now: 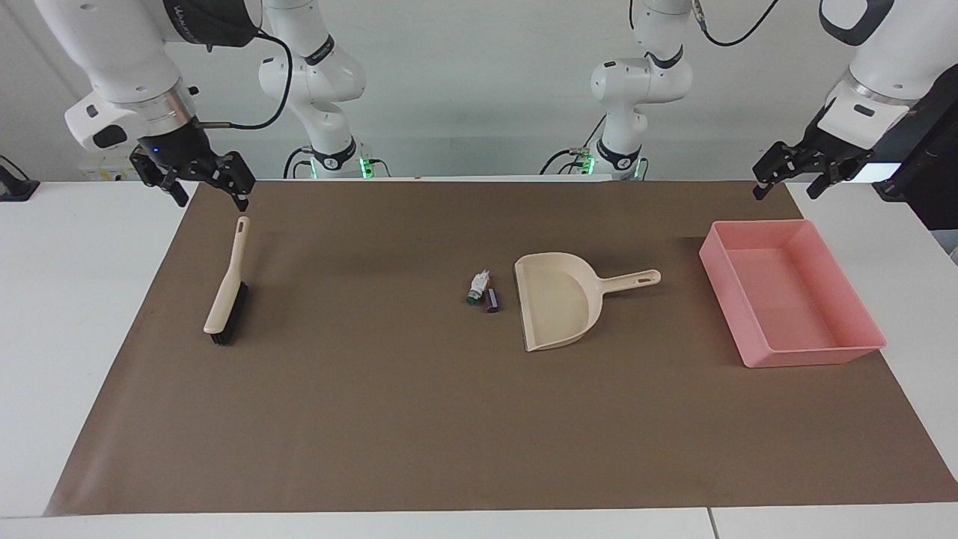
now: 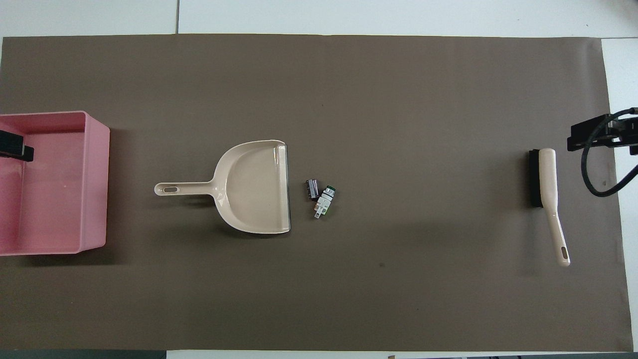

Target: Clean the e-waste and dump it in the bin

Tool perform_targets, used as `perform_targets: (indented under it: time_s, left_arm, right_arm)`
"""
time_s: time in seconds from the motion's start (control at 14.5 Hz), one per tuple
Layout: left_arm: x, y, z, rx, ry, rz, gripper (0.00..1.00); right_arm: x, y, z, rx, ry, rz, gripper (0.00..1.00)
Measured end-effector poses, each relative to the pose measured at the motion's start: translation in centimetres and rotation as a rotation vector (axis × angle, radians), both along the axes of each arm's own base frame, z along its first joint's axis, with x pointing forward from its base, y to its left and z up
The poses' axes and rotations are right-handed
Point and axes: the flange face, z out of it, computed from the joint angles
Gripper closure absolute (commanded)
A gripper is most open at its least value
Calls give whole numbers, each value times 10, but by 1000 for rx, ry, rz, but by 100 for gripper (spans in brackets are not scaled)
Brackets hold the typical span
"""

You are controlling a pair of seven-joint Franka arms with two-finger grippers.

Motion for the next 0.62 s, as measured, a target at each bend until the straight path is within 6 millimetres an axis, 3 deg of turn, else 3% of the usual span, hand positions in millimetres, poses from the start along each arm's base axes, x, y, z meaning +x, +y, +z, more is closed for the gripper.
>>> perform_targets:
  time_s: [0.62]
  left_arm:
    - [4,-1,0,1,-28,1,1]
  right_arm:
    - [-1,0,-5,0,10,-1,0]
